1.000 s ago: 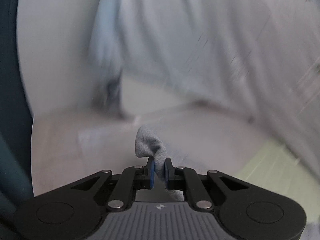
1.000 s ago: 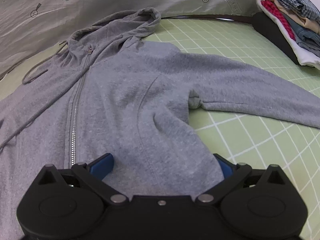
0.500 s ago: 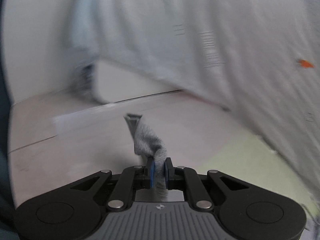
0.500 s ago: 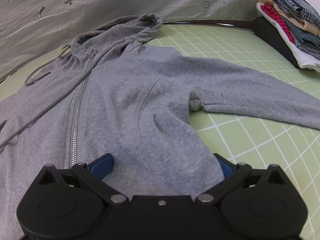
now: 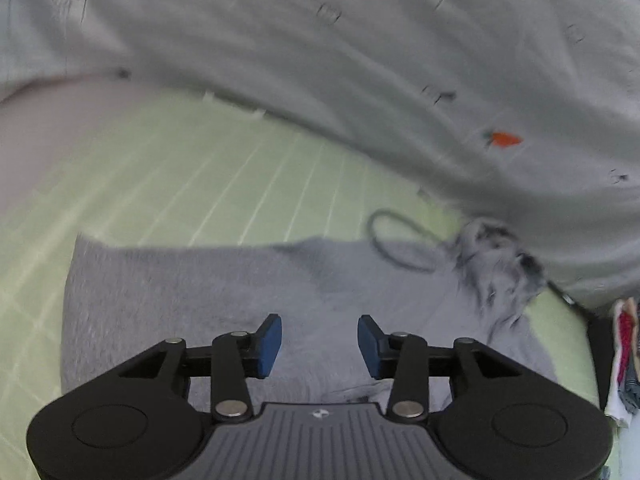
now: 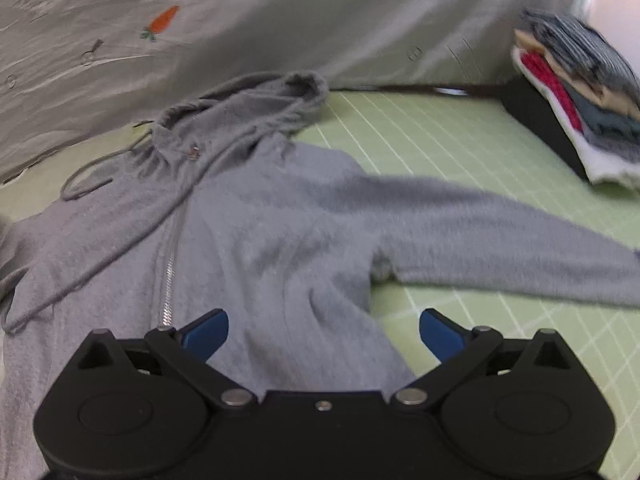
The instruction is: Fold clothes
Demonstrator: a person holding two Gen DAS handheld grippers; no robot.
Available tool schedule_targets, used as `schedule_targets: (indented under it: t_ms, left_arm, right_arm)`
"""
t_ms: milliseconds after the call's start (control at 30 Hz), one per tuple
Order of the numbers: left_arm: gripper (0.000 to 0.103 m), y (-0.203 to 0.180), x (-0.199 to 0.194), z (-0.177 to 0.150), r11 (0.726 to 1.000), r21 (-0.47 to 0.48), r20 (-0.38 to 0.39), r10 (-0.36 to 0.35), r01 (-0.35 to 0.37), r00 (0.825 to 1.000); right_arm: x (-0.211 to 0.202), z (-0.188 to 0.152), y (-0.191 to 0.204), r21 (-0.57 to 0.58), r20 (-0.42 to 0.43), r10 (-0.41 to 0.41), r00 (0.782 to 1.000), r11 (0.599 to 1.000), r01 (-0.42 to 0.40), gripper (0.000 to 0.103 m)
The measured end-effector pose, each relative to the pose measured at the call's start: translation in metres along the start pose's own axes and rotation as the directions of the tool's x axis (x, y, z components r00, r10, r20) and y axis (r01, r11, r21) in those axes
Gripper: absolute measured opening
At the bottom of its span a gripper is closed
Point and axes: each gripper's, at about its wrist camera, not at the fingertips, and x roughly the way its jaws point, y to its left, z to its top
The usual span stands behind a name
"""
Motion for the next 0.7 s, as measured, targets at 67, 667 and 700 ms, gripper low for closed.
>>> schedule_targets:
  t_ms: [67, 667, 700]
  left_arm:
    - [0.053, 0.001, 0.009, -0.004, 0.999, 0.025, -0.032, 0.036, -0.035, 0.999]
    - [0.059, 0.075, 0.033, 0.019, 0.941, -0.302, -0.1, 0.128, -0.152, 0.987]
    - [0.06, 0.078, 0.034, 0.021, 0.935, -0.322, -0.1, 0.123, -0.15, 0.987]
  right_arm:
    - [0.001, 0.008, 0.008, -0.043, 0.025, 0.002, 1.0, 0.999, -0.001, 0.103]
    - [0.12, 0.107, 0.161, -0.207, -0.035, 0.411, 0.911, 0.889, -0.409, 0.038]
    - [0.124, 0.108, 0.168, -0.224, -0.041, 0.419, 0.907, 0.881, -0.417, 0.038]
